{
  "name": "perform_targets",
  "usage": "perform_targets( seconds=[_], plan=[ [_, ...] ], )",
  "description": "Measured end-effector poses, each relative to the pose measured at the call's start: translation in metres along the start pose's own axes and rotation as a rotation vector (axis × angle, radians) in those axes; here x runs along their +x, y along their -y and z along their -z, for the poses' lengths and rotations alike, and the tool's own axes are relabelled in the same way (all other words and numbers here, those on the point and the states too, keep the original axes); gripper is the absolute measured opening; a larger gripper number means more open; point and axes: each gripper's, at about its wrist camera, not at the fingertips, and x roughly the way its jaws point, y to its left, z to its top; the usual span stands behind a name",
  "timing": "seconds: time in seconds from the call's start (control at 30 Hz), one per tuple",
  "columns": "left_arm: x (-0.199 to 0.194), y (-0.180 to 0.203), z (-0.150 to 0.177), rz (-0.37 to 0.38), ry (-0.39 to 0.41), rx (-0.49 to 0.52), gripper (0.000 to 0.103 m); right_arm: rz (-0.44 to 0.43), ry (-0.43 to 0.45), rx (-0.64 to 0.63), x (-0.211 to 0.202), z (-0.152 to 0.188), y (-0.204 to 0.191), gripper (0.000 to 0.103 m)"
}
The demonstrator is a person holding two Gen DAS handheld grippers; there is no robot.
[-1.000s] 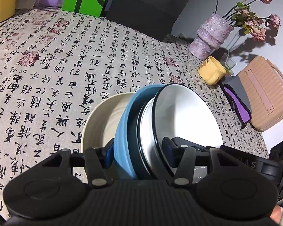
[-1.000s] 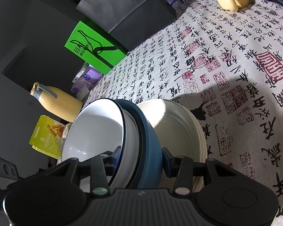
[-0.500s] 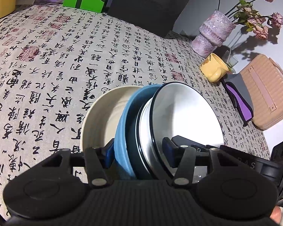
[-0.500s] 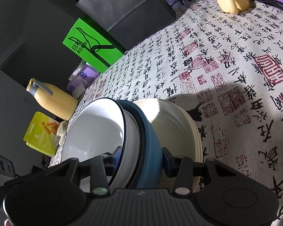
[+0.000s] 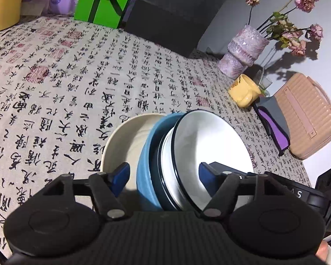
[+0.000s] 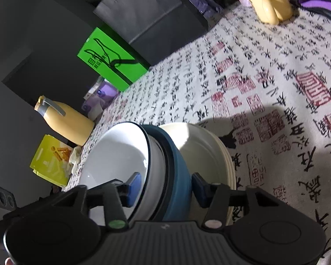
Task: Organize plates and bowls
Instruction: 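Open both grippers to release the blue bowl on the plates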
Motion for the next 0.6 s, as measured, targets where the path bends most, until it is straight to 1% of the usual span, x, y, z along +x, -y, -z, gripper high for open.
perform_targets(
  seconds=[0.03, 0.07, 0.13, 0.27, 0.3, 0.33, 0.4, 0.5, 0.6],
  plan=[
    [-0.002, 0.000, 0.000, 0.000, 0.009, 0.001, 0.078, 0.001, 0.008, -0.008, -0.002, 0.000, -0.001, 0.058],
    [-0.004, -0.001, 0.000, -0.003, 0.019, 0.002, 0.080, 0.001, 0.015, -0.016, -0.004, 0.000, -0.002, 0.059],
    [-0.009, -0.003, 0.000, -0.006, 0.039, 0.002, 0.084, -0.001, 0.029, -0.028, -0.008, 0.001, -0.004, 0.065],
    [-0.019, -0.006, 0.003, 0.001, 0.071, 0.001, 0.087, -0.027, 0.053, -0.036, -0.017, 0.003, -0.005, 0.071],
    [-0.021, -0.007, 0.004, 0.003, 0.080, 0.002, 0.088, -0.030, 0.061, -0.038, -0.019, 0.004, -0.005, 0.074],
    [-0.024, -0.007, 0.005, 0.003, 0.090, 0.002, 0.091, -0.033, 0.068, -0.041, -0.022, 0.005, -0.005, 0.077],
    [-0.031, -0.009, 0.008, 0.003, 0.115, 0.003, 0.097, -0.034, 0.084, -0.051, -0.026, 0.007, -0.006, 0.079],
    [-0.042, -0.010, 0.013, 0.001, 0.161, 0.010, 0.102, -0.037, 0.106, -0.068, -0.033, 0.011, -0.010, 0.086],
    [-0.053, -0.011, 0.019, -0.001, 0.203, 0.018, 0.103, -0.037, 0.124, -0.094, -0.041, 0.016, -0.015, 0.089]
  ],
)
